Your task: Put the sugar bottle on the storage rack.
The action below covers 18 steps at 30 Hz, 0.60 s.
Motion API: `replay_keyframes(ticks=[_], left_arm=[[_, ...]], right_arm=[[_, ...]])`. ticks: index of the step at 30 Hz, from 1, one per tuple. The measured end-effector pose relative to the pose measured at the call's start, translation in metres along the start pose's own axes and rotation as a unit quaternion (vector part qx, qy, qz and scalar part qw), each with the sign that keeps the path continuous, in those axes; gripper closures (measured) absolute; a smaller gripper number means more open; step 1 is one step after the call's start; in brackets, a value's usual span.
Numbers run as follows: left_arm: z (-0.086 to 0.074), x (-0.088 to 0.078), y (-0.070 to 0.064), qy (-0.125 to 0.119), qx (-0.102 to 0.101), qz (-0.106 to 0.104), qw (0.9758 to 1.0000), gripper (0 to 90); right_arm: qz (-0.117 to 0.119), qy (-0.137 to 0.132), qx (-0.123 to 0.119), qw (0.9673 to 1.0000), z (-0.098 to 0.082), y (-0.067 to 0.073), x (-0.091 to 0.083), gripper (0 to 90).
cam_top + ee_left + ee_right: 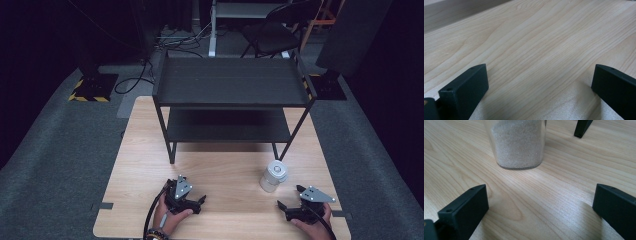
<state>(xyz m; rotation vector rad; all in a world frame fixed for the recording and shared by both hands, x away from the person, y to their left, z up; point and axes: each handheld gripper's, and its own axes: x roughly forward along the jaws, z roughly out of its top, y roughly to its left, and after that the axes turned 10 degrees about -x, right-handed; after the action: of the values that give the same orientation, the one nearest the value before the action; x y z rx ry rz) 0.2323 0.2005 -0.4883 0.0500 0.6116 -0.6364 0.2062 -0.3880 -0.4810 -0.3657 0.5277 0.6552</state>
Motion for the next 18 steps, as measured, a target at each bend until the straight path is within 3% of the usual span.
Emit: replay_keyframes(ticks=[18], left_arm=[[-0.0002, -0.0001, -0.0005, 0.000, -0.001, 0.001, 1.0000, 0.7]], right_arm=[[0.002, -0.001, -0.001, 1.0000, 0.0000, -0.0002, 0.0002, 0.0]])
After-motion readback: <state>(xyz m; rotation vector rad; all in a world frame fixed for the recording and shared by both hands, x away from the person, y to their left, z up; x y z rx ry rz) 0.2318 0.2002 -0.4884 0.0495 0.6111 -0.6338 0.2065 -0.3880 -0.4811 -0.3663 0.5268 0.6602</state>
